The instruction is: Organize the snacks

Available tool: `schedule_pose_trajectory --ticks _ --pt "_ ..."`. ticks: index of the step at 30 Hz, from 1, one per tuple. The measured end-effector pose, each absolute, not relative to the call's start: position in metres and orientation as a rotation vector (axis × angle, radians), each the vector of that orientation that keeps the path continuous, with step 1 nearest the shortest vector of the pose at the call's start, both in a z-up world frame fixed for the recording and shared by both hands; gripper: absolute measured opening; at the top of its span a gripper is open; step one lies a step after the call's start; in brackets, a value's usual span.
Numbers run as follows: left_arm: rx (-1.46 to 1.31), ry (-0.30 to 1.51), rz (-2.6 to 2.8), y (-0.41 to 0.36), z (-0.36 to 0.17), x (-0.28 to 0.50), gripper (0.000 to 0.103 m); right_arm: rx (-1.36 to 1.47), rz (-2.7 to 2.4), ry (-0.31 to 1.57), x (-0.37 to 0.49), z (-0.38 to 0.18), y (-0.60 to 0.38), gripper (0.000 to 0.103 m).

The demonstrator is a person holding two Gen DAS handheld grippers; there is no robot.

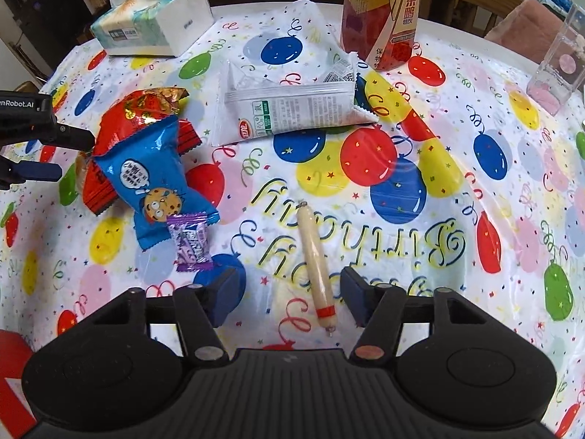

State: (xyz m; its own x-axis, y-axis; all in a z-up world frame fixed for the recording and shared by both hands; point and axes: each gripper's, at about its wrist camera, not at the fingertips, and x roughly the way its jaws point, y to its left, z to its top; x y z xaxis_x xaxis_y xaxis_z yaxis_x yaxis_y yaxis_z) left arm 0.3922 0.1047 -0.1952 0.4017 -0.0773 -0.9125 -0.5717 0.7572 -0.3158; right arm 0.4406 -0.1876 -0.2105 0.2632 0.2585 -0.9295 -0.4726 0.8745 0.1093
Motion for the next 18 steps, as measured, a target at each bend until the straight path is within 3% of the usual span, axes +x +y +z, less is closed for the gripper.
schedule_pose_trajectory --ticks 6,10,13,14,18 --pt "-0.717 1.14 0.345 0.1038 -0.2026 0.3925 0.059 -0.246 0.482 1.191 0.4403 -0.2176 -0.1845 0.05" --pt "-0.737 1.123 0.346 0.1039 -0.2026 0.3919 0.053 -0.273 0.464 1.177 0.4387 -0.217 -0.1822 0.037" --pt "-0.73 1.1 0.334 0.1026 -0.1989 0.3912 0.043 -0.276 0.454 1.173 0.4388 -0.2166 -0.182 0.031" --pt "-0.719 1.103 0.343 0.1019 -0.1979 0.3914 0.031 -0.277 0.447 1.172 0.439 -0.2166 -0.1819 0.027" --pt "-0.721 1.103 0.337 0.1047 -0.1984 0.3886 0.032 -0.262 0.419 1.172 0.4404 -0.2158 -0.183 0.013"
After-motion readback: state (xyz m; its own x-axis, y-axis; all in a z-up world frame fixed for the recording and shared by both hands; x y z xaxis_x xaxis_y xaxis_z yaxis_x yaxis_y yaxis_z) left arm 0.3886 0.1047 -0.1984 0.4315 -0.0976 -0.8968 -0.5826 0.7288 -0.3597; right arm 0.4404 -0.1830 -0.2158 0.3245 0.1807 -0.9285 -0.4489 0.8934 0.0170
